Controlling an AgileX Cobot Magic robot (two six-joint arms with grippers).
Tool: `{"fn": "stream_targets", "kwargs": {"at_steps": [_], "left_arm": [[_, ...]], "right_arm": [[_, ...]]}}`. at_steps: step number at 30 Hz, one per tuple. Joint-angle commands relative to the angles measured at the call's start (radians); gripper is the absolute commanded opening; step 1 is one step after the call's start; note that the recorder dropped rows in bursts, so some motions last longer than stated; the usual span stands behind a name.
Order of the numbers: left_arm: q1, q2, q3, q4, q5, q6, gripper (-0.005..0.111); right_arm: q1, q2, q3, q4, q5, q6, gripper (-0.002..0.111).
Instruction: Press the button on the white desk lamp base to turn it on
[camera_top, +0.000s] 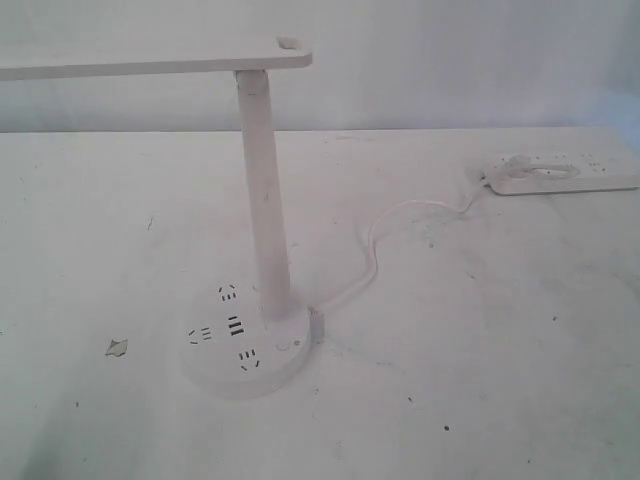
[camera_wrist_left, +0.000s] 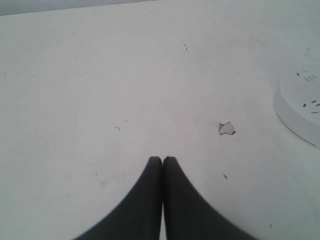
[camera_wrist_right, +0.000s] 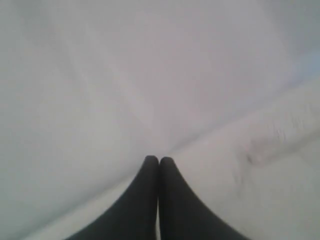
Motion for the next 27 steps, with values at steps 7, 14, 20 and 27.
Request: {"fn": "stream_targets", "kwargs": {"at_steps": [7,14,20,27], "left_arm": [[0.002,0.001,0.002,-0.004,0.002,0.000,0.000],[0.002,0.001,0.002,-0.004,0.002,0.000,0.000],[0.002,0.001,0.002,-0.004,0.002,0.000,0.000],[0.002,0.001,0.002,-0.004,0.002,0.000,0.000]], "right_arm": [[0.007,0.463,-0.165,0.123,0.451,-0.279,0.000],[0.007,0.698,-0.361,0.506,0.892,-0.788,0.000],[0.021,0.947,-0.388,0.769,1.205,-1.080,0.000],[0.146,1.094,-0.388,0.925,1.165,-1.165,0.000]]}}
